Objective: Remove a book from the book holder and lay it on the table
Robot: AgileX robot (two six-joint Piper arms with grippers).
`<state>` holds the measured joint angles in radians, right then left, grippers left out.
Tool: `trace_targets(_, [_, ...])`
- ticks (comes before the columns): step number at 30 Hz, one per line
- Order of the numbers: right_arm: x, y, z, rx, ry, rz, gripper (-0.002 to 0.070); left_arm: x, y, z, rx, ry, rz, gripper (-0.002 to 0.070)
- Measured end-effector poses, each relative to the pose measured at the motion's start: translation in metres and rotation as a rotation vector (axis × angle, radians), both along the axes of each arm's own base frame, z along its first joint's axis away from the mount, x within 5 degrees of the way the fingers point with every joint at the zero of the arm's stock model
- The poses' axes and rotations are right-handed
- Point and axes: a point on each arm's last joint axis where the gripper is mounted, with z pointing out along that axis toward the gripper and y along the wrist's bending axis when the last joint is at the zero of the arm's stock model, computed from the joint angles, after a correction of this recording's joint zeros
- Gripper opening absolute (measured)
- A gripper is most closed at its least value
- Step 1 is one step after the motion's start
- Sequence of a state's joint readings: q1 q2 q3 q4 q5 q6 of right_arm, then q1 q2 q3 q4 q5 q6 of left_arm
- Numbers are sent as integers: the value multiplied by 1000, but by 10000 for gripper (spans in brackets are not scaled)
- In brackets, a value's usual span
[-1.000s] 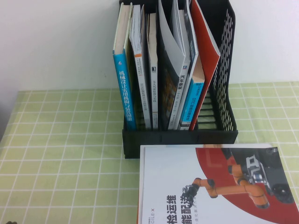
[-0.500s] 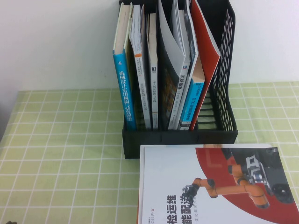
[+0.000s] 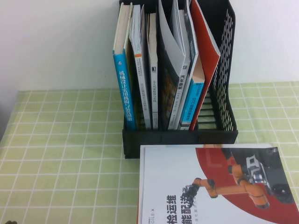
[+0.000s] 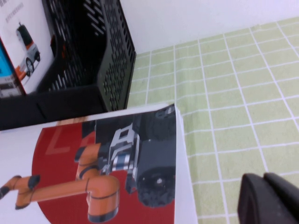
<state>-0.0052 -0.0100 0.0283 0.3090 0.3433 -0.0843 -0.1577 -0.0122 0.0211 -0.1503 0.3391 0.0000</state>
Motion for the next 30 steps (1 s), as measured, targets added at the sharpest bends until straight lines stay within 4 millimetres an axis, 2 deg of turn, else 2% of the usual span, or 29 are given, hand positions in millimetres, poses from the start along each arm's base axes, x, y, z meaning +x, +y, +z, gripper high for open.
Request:
trace_targets(4, [2, -2, 6, 1, -67, -22, -1, 1, 0, 2, -4, -22, 4, -3])
trace_targets(7, [4, -5, 14, 3, -156, -52, -1, 3, 1, 8, -20, -101, 16, -3])
trace_targets(13, [5, -11, 33, -23, -369, -119, -2, 5, 5, 35, -135, -391, 71, -3])
trace_targets(18, [0, -19, 57, -27, -634, -215, -2, -1, 11, 59, -298, -648, 111, -3])
trace_targets(24, [-14, -28, 85, 88, -936, -310, -2, -15, 19, 83, -548, -927, 112, -3])
trace_targets(27, [-25, -26, 115, 118, -1034, -286, -2, -23, 22, 100, -632, -1021, 92, -3])
trace_targets(30, [-41, -19, 154, 20, -1123, -228, -2, -33, 20, 136, -617, -1021, 56, -3])
